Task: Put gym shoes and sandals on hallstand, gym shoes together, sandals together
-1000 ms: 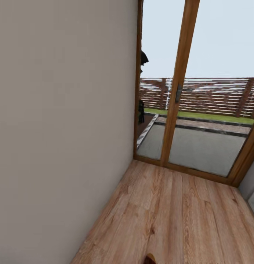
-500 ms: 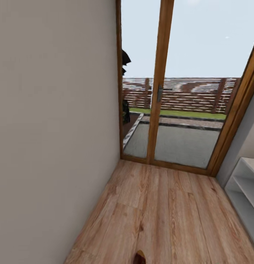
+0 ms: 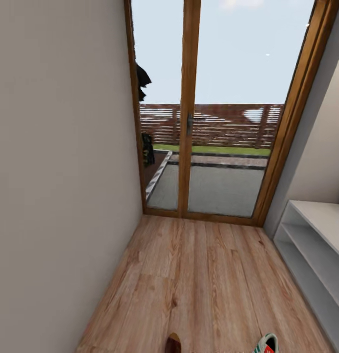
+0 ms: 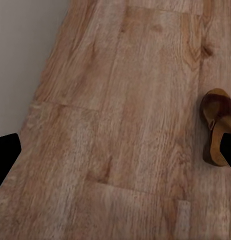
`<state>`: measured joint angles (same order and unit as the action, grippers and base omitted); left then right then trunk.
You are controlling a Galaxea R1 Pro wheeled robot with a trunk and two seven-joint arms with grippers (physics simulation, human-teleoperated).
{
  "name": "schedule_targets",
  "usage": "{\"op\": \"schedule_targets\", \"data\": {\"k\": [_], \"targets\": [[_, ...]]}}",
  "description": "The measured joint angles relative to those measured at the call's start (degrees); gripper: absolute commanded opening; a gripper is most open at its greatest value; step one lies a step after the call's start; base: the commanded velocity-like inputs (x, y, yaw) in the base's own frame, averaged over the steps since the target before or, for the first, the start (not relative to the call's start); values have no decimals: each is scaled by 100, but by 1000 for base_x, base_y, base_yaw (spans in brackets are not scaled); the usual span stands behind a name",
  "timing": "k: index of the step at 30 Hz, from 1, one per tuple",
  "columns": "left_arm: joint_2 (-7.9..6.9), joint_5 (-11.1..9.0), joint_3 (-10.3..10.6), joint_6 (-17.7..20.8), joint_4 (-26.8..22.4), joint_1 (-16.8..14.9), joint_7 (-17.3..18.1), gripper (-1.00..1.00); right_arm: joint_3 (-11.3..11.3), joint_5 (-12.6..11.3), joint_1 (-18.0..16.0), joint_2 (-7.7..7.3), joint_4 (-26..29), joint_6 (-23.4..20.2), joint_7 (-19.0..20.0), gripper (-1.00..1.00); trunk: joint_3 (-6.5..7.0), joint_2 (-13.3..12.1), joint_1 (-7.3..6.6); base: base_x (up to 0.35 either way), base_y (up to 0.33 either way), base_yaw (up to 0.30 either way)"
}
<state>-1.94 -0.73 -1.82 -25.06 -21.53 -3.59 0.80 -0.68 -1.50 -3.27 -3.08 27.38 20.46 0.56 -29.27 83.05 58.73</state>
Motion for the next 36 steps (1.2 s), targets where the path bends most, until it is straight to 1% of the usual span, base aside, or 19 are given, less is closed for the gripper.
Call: {"op": "schedule_targets", "data": {"k": [7, 27, 32, 36], "targets": [[0, 0, -1, 0, 0, 0, 0, 100, 1, 4, 2, 0, -7, 0, 0, 100, 0, 0, 0, 0, 53, -275], [0, 0, -2, 0, 4, 1, 0, 100, 2, 1, -1, 0, -9, 0, 0, 100, 0, 0, 0, 0, 269, -274], [0, 0, -1, 0, 5, 0, 0, 100, 1, -1, -2, 0, -8, 0, 0, 100, 0, 0, 0, 0, 134, -244], [3, 0, -1, 0, 5, 1, 0, 100, 1, -1, -1, 0, -9, 0, 0, 100, 0, 0, 0, 0, 38, -143]]}}
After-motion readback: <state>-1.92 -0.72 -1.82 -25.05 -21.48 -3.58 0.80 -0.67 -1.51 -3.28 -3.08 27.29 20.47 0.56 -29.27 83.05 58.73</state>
